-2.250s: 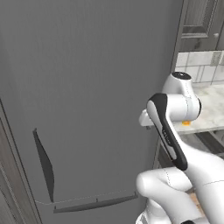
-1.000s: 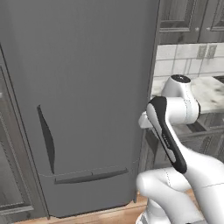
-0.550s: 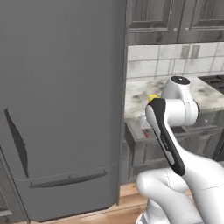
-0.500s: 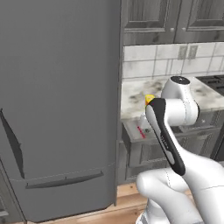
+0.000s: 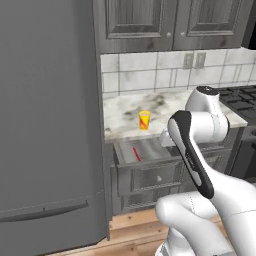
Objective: Pick up the straw from the right drawer and put it inside the smoothie cup.
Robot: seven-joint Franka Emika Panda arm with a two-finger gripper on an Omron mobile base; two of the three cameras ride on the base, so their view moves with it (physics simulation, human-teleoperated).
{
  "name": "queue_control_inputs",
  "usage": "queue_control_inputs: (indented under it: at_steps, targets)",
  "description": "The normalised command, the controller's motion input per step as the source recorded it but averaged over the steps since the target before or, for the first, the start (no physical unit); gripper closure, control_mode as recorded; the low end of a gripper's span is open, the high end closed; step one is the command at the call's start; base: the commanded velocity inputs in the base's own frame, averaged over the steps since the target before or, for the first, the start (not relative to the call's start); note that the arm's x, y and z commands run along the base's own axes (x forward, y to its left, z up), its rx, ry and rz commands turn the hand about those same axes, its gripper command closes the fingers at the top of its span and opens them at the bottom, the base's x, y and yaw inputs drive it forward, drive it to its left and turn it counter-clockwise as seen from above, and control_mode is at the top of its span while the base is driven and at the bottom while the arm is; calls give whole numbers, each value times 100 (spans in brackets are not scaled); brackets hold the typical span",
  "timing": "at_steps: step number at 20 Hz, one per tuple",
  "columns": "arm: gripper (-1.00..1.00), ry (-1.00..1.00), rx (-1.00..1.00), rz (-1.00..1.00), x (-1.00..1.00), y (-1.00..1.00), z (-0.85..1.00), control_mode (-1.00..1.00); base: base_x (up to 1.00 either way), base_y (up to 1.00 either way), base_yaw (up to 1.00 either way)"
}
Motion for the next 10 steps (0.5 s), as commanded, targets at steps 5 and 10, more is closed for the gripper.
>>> queue_control_inputs:
  at_steps: [5, 10]
  targets:
    - [-100, 0, 0, 0, 0, 0, 0, 100, 31, -21, 0]
    - [-100, 0, 0, 0, 0, 0, 0, 100, 46, -12, 0]
